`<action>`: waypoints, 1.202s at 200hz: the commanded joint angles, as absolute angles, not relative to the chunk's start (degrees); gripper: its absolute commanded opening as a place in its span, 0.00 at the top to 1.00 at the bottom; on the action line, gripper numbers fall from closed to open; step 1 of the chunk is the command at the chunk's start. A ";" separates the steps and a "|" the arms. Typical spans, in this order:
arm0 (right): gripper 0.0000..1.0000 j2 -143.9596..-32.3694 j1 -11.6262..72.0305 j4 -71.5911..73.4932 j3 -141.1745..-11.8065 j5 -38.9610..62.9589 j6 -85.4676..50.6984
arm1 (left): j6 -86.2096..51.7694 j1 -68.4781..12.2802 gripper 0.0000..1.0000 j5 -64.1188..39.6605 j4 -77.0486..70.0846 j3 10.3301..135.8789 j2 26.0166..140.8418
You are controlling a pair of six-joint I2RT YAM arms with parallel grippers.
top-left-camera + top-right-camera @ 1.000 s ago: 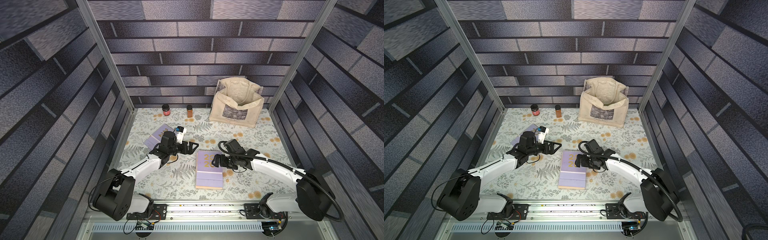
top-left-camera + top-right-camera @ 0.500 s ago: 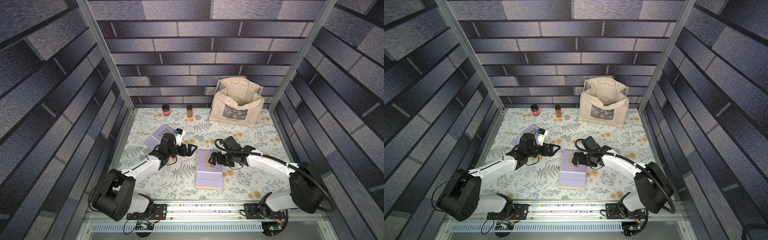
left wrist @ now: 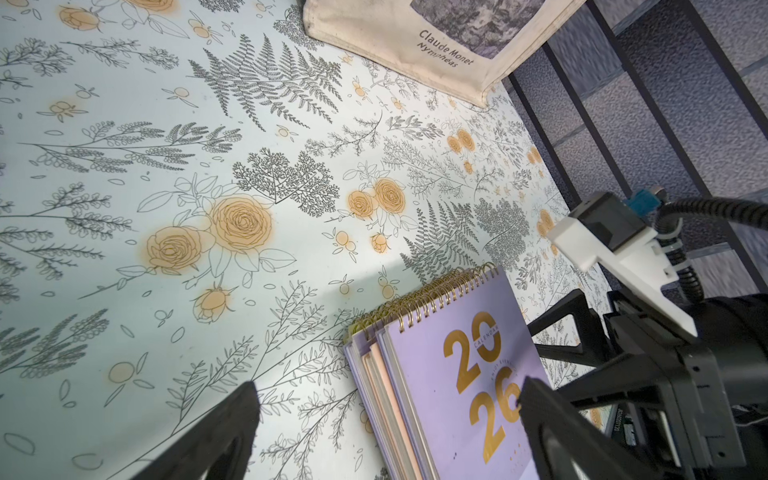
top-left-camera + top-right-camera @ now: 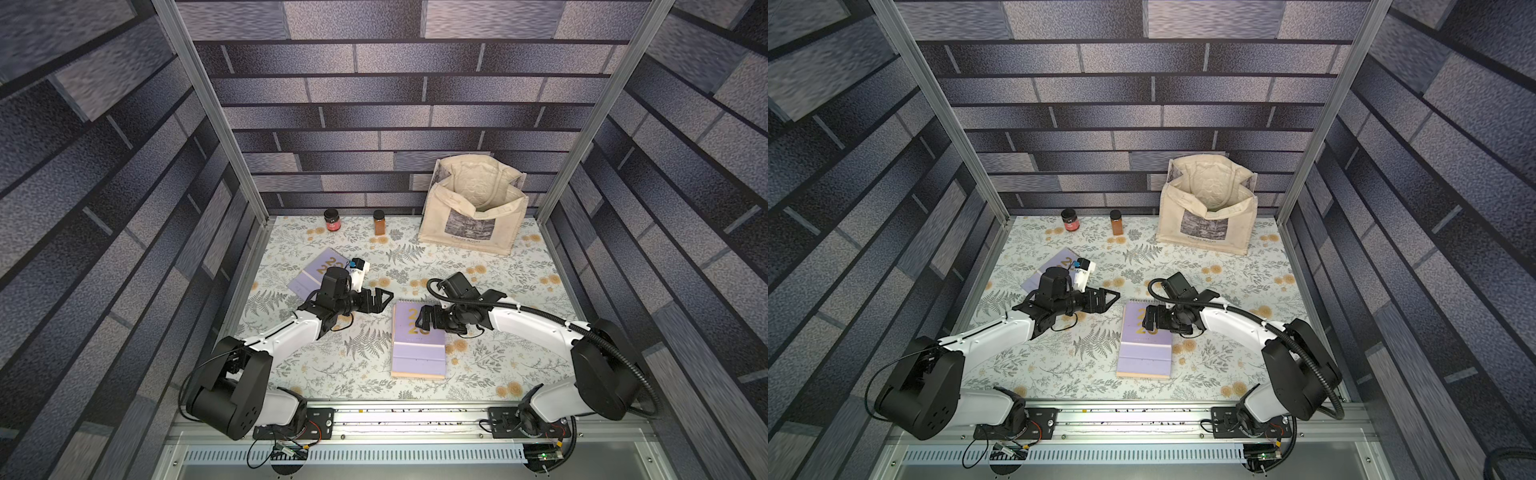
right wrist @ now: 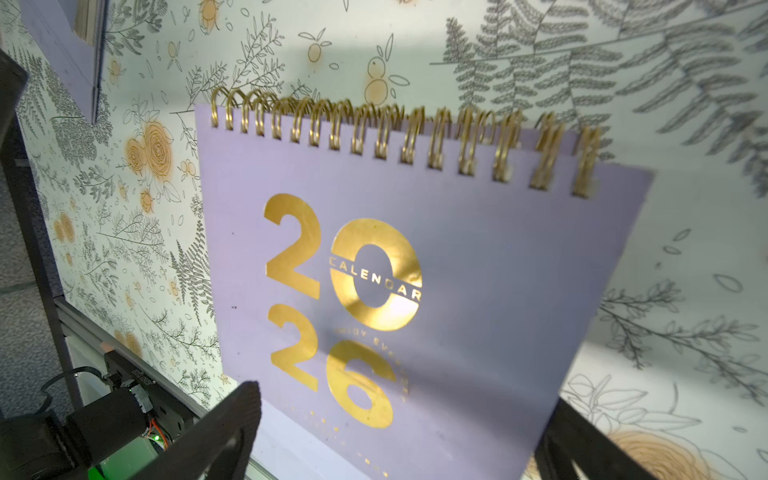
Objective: Stack the calendars
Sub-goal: Adjust the calendar at the calendar.
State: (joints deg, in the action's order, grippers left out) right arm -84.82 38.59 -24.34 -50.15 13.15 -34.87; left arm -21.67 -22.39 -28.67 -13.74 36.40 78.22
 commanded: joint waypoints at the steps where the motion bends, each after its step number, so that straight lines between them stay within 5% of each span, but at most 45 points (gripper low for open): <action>1: 0.00 -85.56 39.13 -25.28 -52.27 12.62 -34.94 | -21.59 -21.95 0.00 -29.96 -14.90 35.77 79.23; 129: 0.00 -85.30 38.67 -37.57 -60.41 1.23 -28.07 | -21.80 -21.64 0.00 -29.61 -15.23 35.43 79.06; 240: 0.00 -106.25 37.07 -40.39 -84.50 6.65 -21.04 | -21.85 -20.16 0.00 -27.69 -13.23 34.59 76.18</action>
